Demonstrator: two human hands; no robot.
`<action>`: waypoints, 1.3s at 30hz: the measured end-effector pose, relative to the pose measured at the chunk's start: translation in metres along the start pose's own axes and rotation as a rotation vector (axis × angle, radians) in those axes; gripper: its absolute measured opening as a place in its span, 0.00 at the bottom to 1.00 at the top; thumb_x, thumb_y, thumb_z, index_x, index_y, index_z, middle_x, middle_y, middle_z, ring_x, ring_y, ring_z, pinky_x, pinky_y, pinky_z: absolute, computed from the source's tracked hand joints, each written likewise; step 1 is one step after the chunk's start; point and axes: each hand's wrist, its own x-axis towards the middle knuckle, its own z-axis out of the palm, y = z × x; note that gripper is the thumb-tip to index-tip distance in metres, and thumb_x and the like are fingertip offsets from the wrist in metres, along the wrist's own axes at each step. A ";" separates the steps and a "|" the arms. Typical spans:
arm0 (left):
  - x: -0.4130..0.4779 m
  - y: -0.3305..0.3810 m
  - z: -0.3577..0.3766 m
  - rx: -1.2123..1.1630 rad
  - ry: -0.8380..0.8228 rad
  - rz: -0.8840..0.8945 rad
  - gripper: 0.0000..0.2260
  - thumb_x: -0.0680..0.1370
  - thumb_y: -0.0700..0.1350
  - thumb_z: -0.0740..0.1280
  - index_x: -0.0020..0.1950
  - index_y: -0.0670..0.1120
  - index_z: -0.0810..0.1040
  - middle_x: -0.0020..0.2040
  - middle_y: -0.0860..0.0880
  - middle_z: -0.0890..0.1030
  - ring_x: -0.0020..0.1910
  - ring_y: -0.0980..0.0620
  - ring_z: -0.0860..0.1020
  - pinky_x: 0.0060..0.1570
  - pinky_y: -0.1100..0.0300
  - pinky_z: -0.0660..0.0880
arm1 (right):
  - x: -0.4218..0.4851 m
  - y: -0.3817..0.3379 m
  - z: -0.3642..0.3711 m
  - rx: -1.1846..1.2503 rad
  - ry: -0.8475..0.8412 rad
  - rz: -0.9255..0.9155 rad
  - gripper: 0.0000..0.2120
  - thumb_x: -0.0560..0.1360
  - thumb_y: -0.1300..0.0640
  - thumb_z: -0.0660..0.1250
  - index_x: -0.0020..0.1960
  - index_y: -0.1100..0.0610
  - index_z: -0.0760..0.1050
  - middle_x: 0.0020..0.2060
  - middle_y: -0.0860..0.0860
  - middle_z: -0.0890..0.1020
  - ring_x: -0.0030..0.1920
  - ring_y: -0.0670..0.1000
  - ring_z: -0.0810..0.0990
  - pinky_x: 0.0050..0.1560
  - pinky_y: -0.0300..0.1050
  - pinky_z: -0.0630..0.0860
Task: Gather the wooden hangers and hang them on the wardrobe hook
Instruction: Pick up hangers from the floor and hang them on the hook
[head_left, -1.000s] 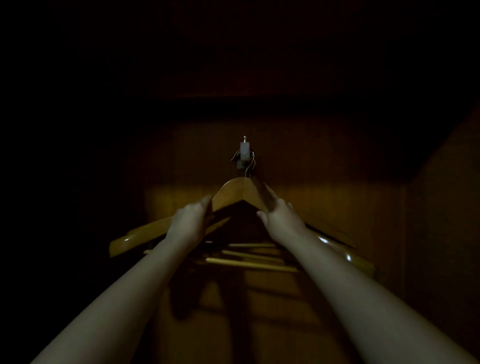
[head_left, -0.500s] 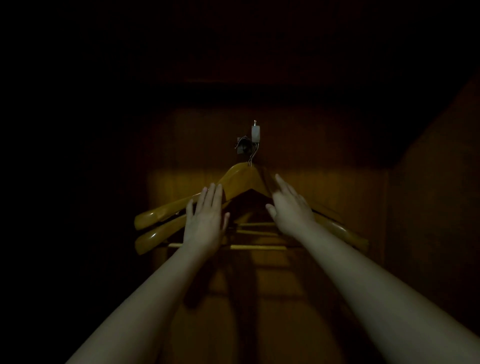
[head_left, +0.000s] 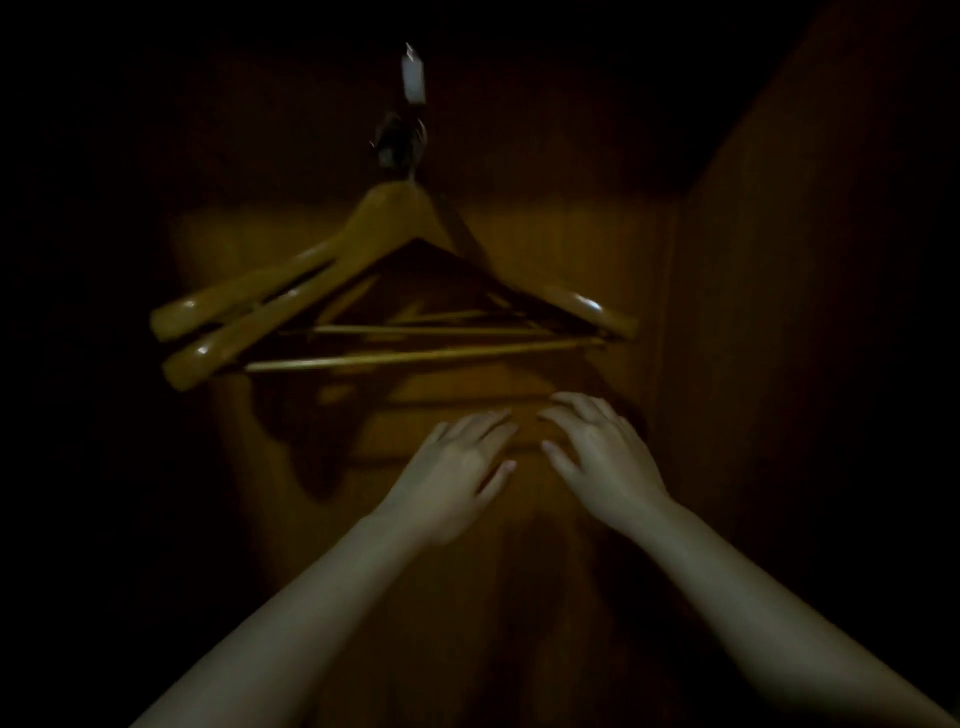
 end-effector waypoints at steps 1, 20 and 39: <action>-0.003 0.008 0.011 -0.040 -0.043 0.025 0.22 0.81 0.53 0.52 0.75 0.51 0.57 0.77 0.52 0.58 0.75 0.55 0.55 0.73 0.59 0.52 | -0.016 0.010 0.007 0.001 -0.027 0.030 0.20 0.79 0.51 0.57 0.71 0.51 0.66 0.71 0.47 0.65 0.72 0.49 0.60 0.69 0.48 0.61; -0.131 0.260 0.266 -0.447 -0.951 0.208 0.14 0.80 0.52 0.57 0.63 0.49 0.73 0.58 0.46 0.80 0.54 0.46 0.78 0.53 0.51 0.76 | -0.443 0.152 0.062 0.068 -0.529 1.063 0.12 0.79 0.51 0.57 0.58 0.49 0.75 0.54 0.50 0.81 0.52 0.54 0.80 0.48 0.44 0.75; -0.303 0.493 0.356 -0.221 -1.583 0.299 0.16 0.81 0.49 0.57 0.62 0.40 0.71 0.62 0.39 0.75 0.58 0.43 0.75 0.56 0.54 0.72 | -0.853 0.102 -0.018 0.467 -0.622 1.957 0.14 0.79 0.57 0.58 0.59 0.61 0.76 0.55 0.59 0.80 0.52 0.57 0.79 0.50 0.46 0.73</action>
